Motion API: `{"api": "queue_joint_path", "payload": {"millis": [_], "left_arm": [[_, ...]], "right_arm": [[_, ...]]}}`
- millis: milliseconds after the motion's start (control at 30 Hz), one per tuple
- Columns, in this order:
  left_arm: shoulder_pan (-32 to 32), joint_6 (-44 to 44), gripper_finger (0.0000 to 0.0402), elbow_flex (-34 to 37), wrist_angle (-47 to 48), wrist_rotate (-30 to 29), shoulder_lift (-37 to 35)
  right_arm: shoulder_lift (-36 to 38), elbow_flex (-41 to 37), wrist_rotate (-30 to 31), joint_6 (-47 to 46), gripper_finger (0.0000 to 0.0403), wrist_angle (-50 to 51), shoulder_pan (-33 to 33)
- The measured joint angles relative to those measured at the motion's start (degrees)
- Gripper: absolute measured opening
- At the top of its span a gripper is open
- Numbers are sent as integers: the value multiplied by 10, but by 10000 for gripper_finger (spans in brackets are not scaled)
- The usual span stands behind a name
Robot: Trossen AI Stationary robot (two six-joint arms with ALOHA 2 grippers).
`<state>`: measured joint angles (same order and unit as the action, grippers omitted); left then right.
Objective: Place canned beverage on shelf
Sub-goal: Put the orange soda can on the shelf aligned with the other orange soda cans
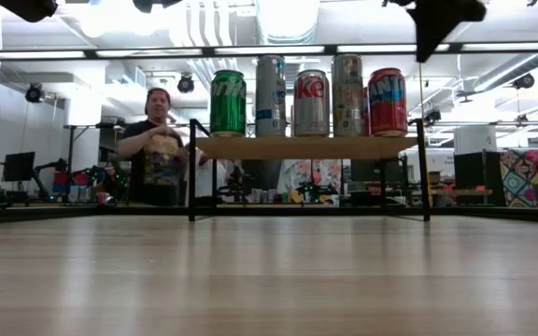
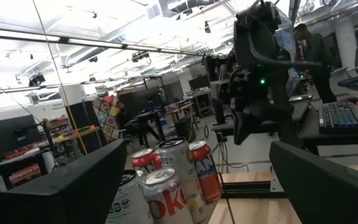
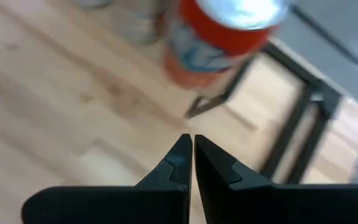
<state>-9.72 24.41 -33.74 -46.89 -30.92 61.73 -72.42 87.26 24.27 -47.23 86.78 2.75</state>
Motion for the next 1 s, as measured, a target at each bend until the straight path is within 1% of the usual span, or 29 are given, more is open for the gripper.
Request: {"api": "queue_joint_path", "payload": {"millis": [100, 233, 433, 600, 1000], "left_arm": [[0, -3, 382, 0, 0, 0, 0], [0, -3, 381, 0, 0, 0, 0], [0, -3, 381, 0, -1, 0, 0], [0, -5, 382, 0, -1, 0, 0], [0, -10, 381, 0, 10, 0, 0]], "right_arm": [[2, 0, 38, -13, 9, 21, 0], [3, 0, 58, 5, 9, 2, 1], [2, 0, 59, 41, 9, -20, 14], [3, 0, 59, 62, 9, -18, 22], [2, 0, 58, 71, 9, -31, 22]]}}
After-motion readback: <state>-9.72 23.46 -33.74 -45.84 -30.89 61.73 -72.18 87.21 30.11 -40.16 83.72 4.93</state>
